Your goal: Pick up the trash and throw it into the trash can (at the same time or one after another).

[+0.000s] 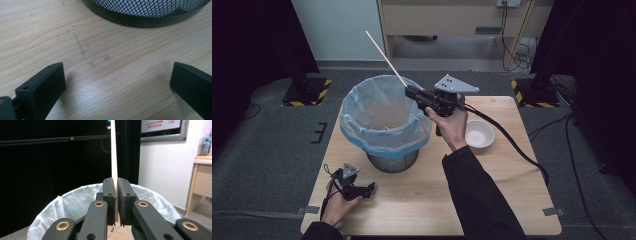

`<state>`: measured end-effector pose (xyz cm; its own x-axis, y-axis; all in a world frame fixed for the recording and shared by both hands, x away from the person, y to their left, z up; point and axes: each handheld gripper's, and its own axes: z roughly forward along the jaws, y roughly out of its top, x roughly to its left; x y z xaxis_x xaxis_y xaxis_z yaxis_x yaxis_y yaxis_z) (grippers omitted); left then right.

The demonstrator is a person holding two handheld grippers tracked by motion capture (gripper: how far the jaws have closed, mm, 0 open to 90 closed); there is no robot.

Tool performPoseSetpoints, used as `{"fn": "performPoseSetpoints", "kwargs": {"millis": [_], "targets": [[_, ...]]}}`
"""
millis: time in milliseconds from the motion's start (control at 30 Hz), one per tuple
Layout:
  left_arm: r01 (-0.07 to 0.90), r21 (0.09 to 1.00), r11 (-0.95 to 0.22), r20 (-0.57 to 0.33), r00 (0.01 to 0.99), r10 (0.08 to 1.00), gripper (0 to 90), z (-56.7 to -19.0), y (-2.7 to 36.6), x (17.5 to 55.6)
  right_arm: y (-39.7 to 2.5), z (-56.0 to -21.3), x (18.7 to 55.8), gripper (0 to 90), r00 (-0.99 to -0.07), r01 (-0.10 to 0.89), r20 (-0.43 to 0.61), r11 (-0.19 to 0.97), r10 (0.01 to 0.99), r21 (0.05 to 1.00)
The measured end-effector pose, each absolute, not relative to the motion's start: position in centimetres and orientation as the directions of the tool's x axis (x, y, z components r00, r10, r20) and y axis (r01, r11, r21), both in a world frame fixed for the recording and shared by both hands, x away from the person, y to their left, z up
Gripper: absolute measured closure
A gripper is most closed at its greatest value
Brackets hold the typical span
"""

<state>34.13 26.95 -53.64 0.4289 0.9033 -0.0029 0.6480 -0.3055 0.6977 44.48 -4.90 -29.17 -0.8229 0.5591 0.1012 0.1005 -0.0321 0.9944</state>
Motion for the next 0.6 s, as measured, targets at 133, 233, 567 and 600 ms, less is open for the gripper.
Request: {"fn": "performPoseSetpoints", "kwargs": {"millis": [133,233,567,600], "targets": [[0.648,0.698,-0.306,-0.003,0.43,0.903,0.0,-53.6,27.0,34.1,-4.3,-29.4,44.6,80.9,-0.829,0.113,0.1,-0.01,0.55,0.994],[0.648,0.698,-0.306,-0.003,0.43,0.903,0.0,-53.6,26.9,34.1,-4.0,-29.5,44.8,74.0,-0.832,0.133,0.118,-0.012,0.542,0.991],[0.647,0.697,-0.309,-0.002,0.432,0.902,0.0,-53.6,27.0,34.1,-7.9,-28.9,45.3,52.0,-0.746,0.078,0.107,-0.074,0.657,0.994],[0.647,0.697,-0.309,-0.002,0.432,0.902,0.0,-53.6,27.0,34.1,-7.9,-28.9,45.3,52.0,-0.746,0.078,0.107,-0.074,0.657,0.994]]}}
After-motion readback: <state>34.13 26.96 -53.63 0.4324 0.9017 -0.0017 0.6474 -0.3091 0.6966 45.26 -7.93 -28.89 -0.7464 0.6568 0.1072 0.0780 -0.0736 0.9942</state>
